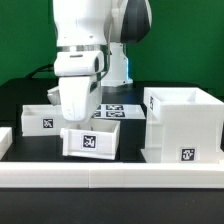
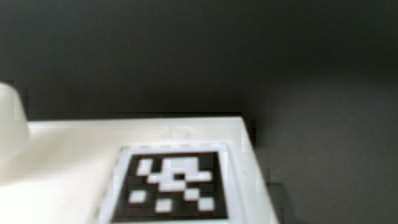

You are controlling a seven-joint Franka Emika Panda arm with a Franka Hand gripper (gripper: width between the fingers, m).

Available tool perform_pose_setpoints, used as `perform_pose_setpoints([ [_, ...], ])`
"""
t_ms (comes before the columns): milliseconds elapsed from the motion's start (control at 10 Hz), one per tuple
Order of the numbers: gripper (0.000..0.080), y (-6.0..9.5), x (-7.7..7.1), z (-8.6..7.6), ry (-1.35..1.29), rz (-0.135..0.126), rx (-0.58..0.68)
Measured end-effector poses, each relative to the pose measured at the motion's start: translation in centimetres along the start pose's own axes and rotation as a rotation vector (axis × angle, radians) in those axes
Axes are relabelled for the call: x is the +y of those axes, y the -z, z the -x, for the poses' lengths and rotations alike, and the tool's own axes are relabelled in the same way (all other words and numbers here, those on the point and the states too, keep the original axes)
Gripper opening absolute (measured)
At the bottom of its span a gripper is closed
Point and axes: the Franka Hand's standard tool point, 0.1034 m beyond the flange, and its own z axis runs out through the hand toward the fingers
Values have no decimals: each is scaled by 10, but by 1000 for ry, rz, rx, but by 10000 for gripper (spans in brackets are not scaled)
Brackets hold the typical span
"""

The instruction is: Assemble drawer

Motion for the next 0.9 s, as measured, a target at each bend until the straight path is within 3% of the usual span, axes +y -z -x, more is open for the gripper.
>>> perform_pose_setpoints([
  [400, 41, -1, 0, -2, 0, -15, 0],
  [700, 41, -7, 9, -31, 68, -41, 2],
  [800, 42, -9, 11, -35, 73, -41, 4],
  [900, 42, -9, 10, -27, 64, -57, 1],
])
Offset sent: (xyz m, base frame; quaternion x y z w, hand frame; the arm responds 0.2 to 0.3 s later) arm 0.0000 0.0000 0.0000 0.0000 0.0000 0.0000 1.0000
